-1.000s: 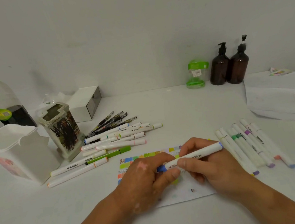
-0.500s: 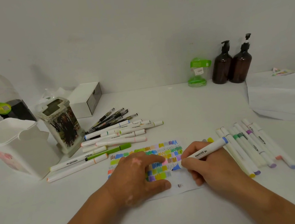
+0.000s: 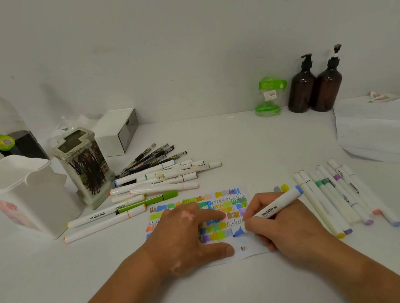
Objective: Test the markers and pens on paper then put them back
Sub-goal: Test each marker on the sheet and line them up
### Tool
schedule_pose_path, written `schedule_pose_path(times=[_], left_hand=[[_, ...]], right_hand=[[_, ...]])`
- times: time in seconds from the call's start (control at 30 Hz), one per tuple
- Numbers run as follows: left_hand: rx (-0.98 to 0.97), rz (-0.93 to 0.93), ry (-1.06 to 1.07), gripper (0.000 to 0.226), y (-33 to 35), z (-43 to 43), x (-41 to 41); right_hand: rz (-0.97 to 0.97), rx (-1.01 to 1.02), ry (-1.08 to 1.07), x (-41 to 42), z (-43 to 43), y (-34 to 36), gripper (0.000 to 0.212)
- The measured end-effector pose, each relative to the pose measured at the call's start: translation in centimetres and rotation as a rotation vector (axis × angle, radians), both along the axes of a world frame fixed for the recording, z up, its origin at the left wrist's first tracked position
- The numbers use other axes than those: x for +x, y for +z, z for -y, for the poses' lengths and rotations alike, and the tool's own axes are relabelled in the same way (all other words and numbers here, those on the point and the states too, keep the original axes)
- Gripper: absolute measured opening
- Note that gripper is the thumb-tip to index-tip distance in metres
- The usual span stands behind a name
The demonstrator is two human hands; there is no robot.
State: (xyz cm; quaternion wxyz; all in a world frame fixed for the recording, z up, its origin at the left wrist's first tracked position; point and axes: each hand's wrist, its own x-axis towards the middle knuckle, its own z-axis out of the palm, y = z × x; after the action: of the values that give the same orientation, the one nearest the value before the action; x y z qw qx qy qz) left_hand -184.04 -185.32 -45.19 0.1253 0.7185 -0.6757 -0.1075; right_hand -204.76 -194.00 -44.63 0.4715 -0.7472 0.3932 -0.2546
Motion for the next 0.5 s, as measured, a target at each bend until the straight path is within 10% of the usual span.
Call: schedule_pose_path(times=[0.5], left_hand=[[-0.001, -0.002, -0.007, 0.076, -0.34, 0.08, 0.23]], right_hand=[[-0.001, -0.019, -0.013, -0.09, 0.09, -0.10, 0.013]])
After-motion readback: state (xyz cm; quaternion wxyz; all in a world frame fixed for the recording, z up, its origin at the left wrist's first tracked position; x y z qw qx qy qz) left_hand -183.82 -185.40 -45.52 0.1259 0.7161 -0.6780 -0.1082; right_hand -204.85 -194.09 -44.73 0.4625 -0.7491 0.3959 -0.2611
